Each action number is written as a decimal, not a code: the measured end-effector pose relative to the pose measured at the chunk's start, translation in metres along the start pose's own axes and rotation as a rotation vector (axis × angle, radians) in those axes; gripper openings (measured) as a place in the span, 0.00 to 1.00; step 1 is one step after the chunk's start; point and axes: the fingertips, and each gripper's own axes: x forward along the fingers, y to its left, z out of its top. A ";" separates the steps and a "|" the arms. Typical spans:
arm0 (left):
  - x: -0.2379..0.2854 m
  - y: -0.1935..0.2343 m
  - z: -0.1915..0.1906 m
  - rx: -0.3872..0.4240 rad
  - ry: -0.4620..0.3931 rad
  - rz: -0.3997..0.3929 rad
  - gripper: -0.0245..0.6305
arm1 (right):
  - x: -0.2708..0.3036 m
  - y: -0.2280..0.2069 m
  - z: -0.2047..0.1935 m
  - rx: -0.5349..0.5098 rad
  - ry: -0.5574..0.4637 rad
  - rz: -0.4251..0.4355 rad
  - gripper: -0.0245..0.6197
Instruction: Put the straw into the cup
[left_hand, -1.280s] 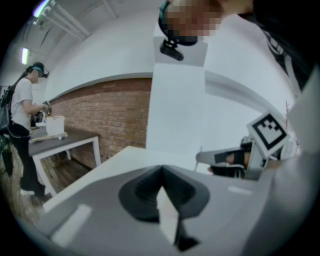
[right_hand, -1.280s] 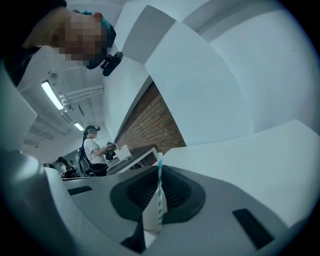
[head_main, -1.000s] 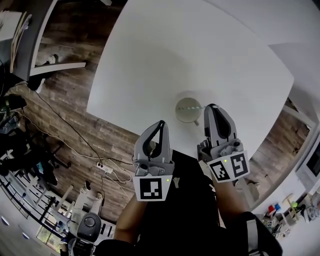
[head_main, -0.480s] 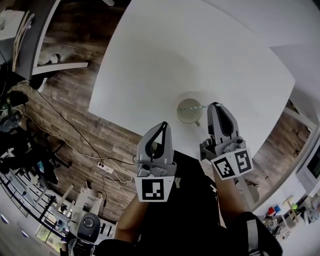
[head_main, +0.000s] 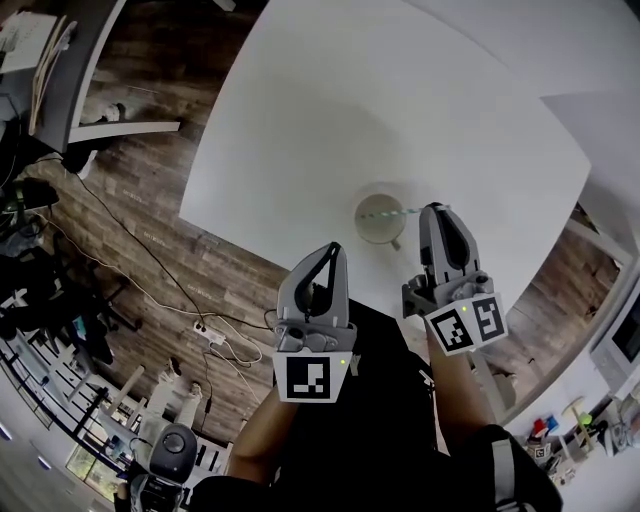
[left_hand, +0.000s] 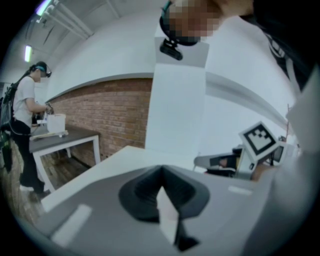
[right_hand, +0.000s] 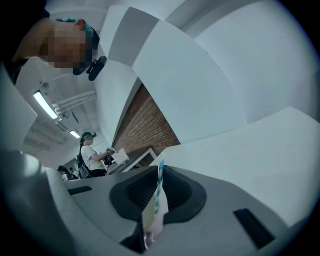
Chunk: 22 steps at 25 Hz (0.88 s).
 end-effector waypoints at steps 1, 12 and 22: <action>-0.001 -0.001 0.000 0.003 0.002 -0.001 0.04 | 0.000 0.000 0.001 -0.004 0.000 0.001 0.07; -0.017 -0.001 0.003 0.014 -0.004 0.002 0.04 | -0.002 0.004 0.000 -0.020 0.005 0.006 0.08; -0.050 -0.008 0.014 0.024 -0.040 0.006 0.04 | -0.030 0.007 0.006 -0.015 -0.023 -0.024 0.10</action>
